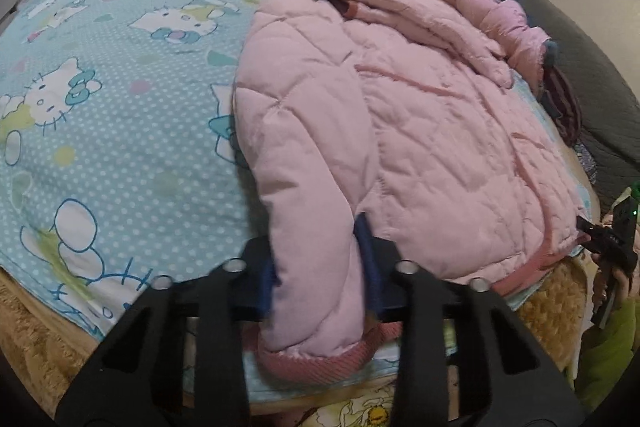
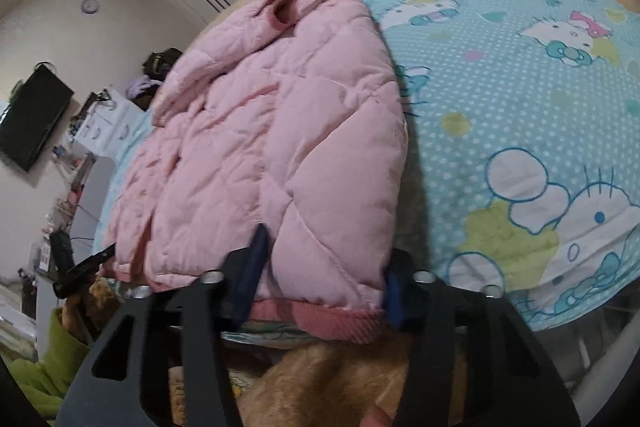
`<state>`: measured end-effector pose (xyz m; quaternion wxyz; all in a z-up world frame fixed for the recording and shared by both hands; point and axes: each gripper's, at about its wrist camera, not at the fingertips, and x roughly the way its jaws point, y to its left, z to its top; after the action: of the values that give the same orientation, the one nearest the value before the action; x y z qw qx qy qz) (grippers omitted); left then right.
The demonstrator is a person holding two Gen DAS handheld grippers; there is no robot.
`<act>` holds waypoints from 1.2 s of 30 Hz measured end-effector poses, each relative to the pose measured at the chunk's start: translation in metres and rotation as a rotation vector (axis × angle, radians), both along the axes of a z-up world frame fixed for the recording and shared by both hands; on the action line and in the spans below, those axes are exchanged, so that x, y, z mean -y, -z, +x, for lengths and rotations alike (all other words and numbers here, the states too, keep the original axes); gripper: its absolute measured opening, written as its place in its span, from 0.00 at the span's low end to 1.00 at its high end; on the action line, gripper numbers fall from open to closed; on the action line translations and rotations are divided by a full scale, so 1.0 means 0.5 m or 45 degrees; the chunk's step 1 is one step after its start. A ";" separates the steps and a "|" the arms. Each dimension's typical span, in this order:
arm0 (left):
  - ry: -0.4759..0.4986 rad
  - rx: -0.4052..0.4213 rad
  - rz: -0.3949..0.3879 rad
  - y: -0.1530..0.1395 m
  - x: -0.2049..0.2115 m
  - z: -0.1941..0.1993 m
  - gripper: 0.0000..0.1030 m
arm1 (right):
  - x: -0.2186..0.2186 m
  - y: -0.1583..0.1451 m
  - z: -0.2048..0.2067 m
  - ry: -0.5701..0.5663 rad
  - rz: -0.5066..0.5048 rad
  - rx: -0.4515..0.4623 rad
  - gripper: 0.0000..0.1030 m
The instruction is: Fold large clothes
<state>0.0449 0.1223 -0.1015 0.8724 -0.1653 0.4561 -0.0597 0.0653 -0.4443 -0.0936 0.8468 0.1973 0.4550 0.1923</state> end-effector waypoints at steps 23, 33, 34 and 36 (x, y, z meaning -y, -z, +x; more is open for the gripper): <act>0.041 0.422 -0.136 -0.292 -0.061 0.044 0.11 | -0.012 -0.304 0.019 -0.010 0.201 0.448 0.20; 0.035 0.481 -0.095 -0.368 -0.083 0.176 0.11 | -0.014 -0.390 0.143 0.097 0.262 0.532 0.20; 0.037 0.482 -0.085 -0.372 -0.083 0.187 0.11 | -0.014 -0.392 0.151 0.109 0.266 0.535 0.20; 0.042 0.481 -0.058 -0.378 -0.084 0.210 0.11 | -0.013 -0.392 0.176 0.142 0.297 0.537 0.20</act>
<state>0.1500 0.1644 0.0873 0.9375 -0.1635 0.2853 -0.1143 0.1530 -0.4380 0.1023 0.9039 0.2740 0.2314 0.2332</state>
